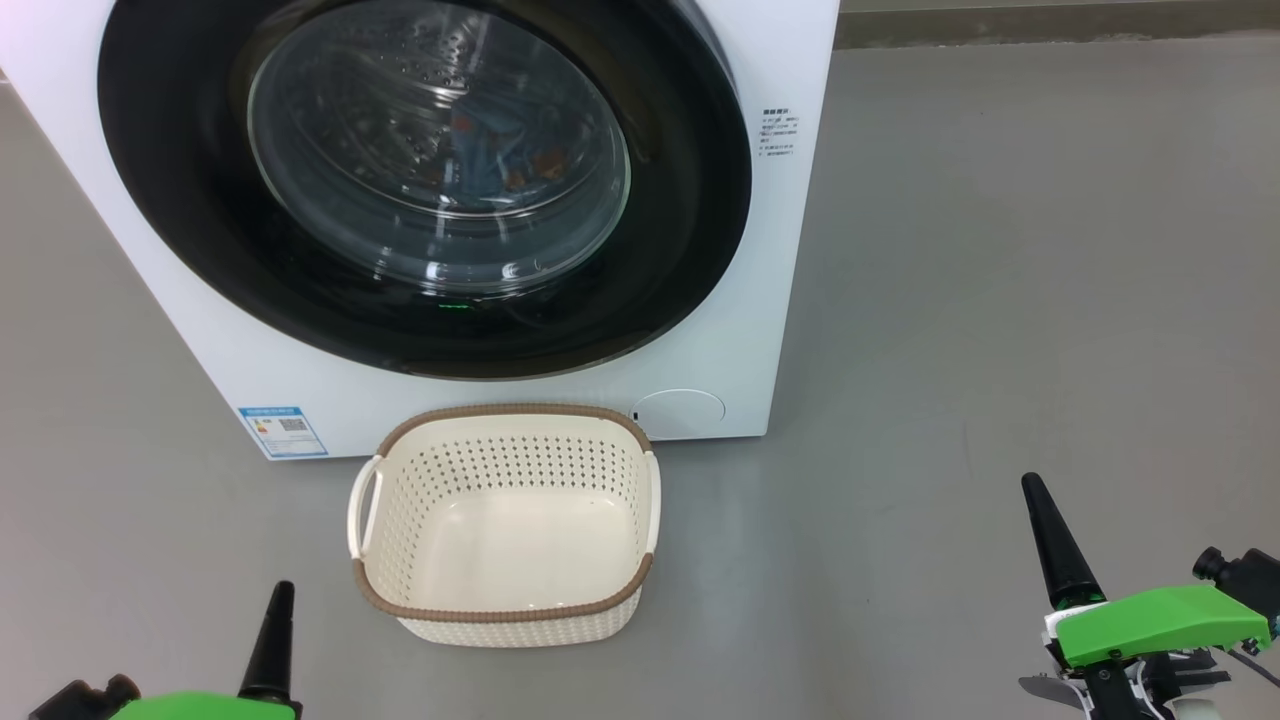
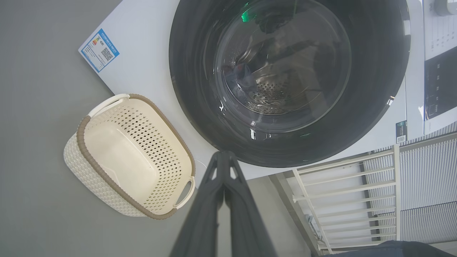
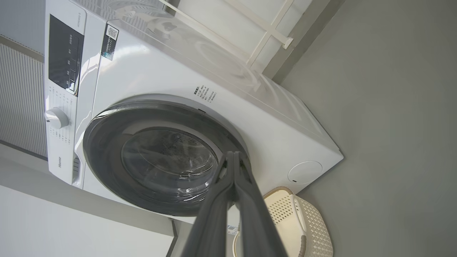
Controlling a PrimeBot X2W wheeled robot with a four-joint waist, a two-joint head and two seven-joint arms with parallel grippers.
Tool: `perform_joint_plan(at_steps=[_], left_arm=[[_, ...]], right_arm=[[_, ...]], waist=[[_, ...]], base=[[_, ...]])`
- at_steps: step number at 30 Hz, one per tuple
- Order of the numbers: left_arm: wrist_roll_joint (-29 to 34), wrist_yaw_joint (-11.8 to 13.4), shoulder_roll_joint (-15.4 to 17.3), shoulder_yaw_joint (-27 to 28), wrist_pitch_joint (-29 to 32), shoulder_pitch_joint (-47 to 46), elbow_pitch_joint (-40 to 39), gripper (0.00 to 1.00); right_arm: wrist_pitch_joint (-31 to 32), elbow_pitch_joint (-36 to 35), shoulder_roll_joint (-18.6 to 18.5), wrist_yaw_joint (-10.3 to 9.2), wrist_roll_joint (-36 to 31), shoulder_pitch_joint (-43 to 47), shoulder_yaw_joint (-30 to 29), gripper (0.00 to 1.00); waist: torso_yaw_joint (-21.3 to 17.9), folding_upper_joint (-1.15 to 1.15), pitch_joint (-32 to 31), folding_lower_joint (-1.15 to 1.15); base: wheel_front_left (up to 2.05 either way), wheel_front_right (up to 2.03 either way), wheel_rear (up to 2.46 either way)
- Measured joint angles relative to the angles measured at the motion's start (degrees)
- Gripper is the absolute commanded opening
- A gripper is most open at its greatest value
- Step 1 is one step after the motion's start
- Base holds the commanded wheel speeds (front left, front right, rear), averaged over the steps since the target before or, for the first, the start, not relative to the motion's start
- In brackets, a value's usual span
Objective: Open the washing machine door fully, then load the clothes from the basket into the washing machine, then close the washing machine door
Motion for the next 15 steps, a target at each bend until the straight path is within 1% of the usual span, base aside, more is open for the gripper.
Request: perform_joint_plan(at_steps=[12, 15], left_arm=[[-5.76, -0.01, -0.3, 0.75, 1.7, -0.85, 0.51, 0.0], [-8.22, -0.01, -0.33, 1.01, 2.57, -0.9, 0.65, 0.0]], right_arm=[[2.04, 0.0, 0.43, -0.02, 7.11, 0.12, -1.16, 0.0], [2.58, 0.0, 0.63, -0.03, 9.9, 0.12, -1.51, 0.0]], waist=[[0.37, 0.0, -0.16, 0.0], [0.49, 0.0, -0.22, 0.0]], base=[[0.0, 0.0, 0.0], [0.0, 0.0, 0.0]])
